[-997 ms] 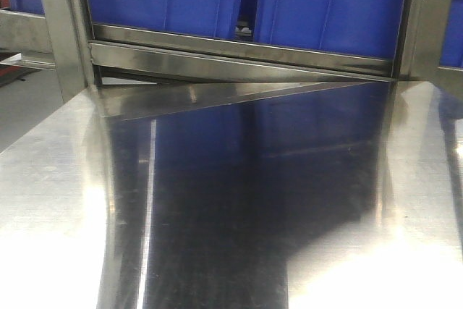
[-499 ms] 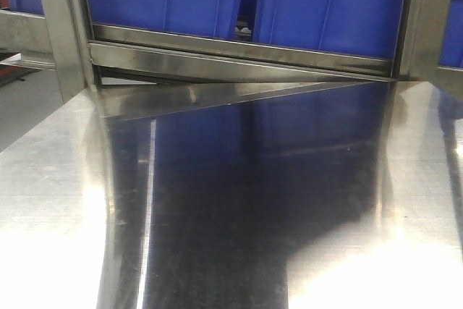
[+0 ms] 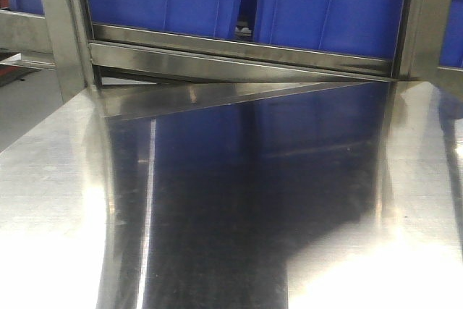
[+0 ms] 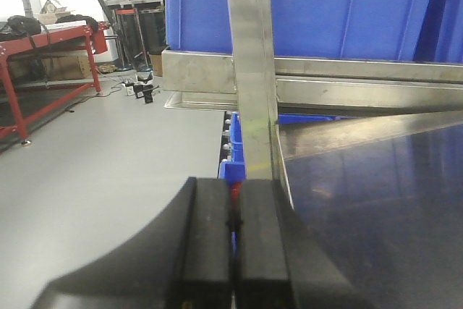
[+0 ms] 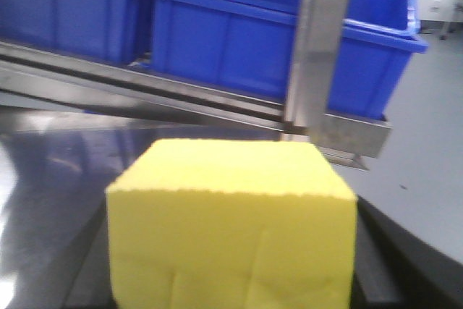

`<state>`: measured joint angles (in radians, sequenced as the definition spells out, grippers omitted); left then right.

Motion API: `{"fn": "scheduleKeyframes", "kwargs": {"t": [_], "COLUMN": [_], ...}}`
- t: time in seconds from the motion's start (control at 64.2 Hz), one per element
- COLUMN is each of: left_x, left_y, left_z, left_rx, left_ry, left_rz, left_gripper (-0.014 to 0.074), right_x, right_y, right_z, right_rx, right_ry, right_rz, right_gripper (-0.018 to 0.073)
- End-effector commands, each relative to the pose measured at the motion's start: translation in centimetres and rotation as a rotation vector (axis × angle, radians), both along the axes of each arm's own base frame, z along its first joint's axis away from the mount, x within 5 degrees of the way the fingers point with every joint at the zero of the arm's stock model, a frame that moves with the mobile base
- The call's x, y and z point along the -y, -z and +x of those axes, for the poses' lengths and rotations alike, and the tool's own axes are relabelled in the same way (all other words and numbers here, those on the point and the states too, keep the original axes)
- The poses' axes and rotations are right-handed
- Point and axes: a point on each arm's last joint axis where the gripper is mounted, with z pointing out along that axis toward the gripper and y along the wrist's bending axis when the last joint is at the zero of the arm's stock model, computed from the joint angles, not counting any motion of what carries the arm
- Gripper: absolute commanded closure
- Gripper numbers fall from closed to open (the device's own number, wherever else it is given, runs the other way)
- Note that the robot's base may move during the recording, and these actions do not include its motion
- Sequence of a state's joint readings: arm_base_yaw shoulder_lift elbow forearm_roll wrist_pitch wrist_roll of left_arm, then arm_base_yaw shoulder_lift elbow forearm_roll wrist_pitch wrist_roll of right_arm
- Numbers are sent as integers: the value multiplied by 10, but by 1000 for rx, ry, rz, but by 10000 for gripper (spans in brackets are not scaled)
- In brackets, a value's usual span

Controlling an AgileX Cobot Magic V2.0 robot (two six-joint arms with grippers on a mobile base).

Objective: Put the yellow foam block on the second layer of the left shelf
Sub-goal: 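Drive the base away from the table carrying the block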

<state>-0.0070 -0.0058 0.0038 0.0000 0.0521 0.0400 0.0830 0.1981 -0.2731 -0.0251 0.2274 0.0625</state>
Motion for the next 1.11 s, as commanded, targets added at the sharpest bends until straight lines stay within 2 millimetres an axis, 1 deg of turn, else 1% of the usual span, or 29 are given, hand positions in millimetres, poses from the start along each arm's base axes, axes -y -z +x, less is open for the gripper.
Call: {"fn": "scheduleKeyframes", "kwargs": {"t": [0.0,1.091], "left_x": [0,0], "left_y": [0,0], "left_z": [-1,-1], "left_rx": [76,76], "left_ry": [0,0], "left_rz": [-15,-15], "left_gripper": [472,472], "right_x": [3,3], "right_y": [-18,-18], "right_z": [0,0], "right_rx": [123,122], "right_ry": [44,54], "right_rz": [12,11], "right_gripper": [52,52]}}
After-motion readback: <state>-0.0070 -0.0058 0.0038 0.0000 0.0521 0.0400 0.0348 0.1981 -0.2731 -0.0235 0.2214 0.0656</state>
